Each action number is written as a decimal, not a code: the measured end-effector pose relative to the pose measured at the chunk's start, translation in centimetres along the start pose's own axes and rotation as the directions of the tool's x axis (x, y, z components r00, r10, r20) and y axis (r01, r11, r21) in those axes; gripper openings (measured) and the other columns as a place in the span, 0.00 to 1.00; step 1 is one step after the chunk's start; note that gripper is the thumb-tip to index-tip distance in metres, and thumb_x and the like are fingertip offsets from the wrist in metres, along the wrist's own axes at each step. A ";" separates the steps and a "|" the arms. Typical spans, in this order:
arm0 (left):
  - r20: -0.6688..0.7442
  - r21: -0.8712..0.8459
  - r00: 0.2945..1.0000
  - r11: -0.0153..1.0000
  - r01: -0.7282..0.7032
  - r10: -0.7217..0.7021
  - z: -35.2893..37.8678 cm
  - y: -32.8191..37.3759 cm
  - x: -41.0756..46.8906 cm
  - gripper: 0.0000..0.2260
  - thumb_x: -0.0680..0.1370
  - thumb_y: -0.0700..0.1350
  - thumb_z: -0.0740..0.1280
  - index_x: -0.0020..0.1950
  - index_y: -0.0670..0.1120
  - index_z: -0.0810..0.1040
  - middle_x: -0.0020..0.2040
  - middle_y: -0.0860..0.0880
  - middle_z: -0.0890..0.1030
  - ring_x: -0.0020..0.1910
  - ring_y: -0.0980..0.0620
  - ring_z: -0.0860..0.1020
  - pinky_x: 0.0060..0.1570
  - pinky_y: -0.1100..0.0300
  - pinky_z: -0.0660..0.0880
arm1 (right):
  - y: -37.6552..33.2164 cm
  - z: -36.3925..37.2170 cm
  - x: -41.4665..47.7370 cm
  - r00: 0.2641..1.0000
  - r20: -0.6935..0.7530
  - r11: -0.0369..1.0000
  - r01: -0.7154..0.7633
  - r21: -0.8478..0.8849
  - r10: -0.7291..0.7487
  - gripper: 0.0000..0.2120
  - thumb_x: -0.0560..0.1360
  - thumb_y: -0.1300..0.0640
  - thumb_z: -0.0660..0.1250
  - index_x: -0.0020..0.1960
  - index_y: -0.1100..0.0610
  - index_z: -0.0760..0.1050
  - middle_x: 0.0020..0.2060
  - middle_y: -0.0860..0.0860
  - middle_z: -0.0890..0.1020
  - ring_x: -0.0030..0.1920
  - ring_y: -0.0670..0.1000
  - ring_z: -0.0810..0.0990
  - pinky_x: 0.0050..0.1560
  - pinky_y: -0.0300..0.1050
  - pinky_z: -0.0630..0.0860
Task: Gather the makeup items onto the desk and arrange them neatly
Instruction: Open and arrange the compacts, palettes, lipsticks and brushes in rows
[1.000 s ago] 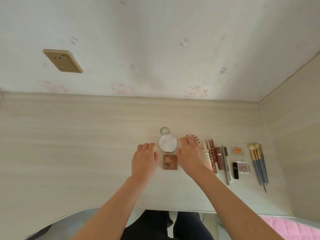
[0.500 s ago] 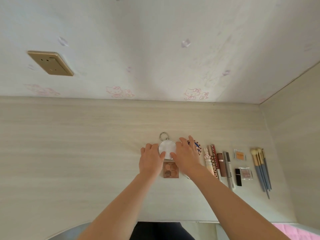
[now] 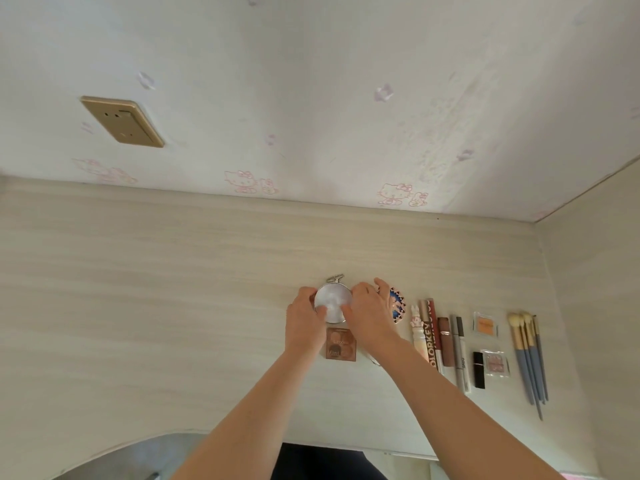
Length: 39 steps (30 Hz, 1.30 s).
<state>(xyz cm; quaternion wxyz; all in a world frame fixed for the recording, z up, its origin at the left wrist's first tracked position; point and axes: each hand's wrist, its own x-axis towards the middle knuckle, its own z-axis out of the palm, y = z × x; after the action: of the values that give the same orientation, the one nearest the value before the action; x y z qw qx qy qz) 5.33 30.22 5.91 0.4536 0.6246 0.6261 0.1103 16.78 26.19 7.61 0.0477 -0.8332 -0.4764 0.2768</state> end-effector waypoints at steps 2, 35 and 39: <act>-0.016 -0.085 1.000 0.996 0.022 -0.023 -0.4 0.1 -0.2 0.07 0.77 0.40 0.63 0.54 0.46 0.72 0.47 0.50 0.80 0.47 0.50 0.77 0.44 0.61 0.69 | -0.2 -0.3 0.3 1.000 0.009 0.997 -0.012 0.070 0.012 0.14 0.80 0.54 0.56 0.58 0.62 0.69 0.58 0.56 0.76 0.74 0.58 0.52 0.69 0.51 0.56; 0.335 -0.423 0.916 0.904 -0.062 0.220 -21.4 -4.8 2.7 0.28 0.65 0.38 0.79 0.61 0.52 0.74 0.60 0.58 0.78 0.52 0.55 0.82 0.52 0.55 0.80 | -16.7 -0.3 -1.8 0.990 -0.098 0.720 -0.003 0.694 0.098 0.11 0.79 0.57 0.59 0.58 0.51 0.76 0.52 0.46 0.79 0.50 0.53 0.80 0.45 0.42 0.78; 0.399 -0.402 0.871 0.908 -0.114 0.286 -24.0 -6.9 3.5 0.33 0.65 0.36 0.79 0.66 0.50 0.72 0.61 0.54 0.78 0.55 0.54 0.80 0.52 0.58 0.79 | -20.2 1.3 -3.1 0.985 -0.119 0.730 -0.012 0.683 0.127 0.12 0.79 0.58 0.58 0.59 0.52 0.76 0.49 0.42 0.78 0.52 0.49 0.78 0.54 0.45 0.76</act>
<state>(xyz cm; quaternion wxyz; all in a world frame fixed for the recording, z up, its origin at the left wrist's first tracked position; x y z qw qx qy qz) -15.65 42.25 13.13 0.6797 0.5998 0.4033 0.1250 -0.56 34.37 14.72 0.3757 -0.7943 -0.3056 0.3668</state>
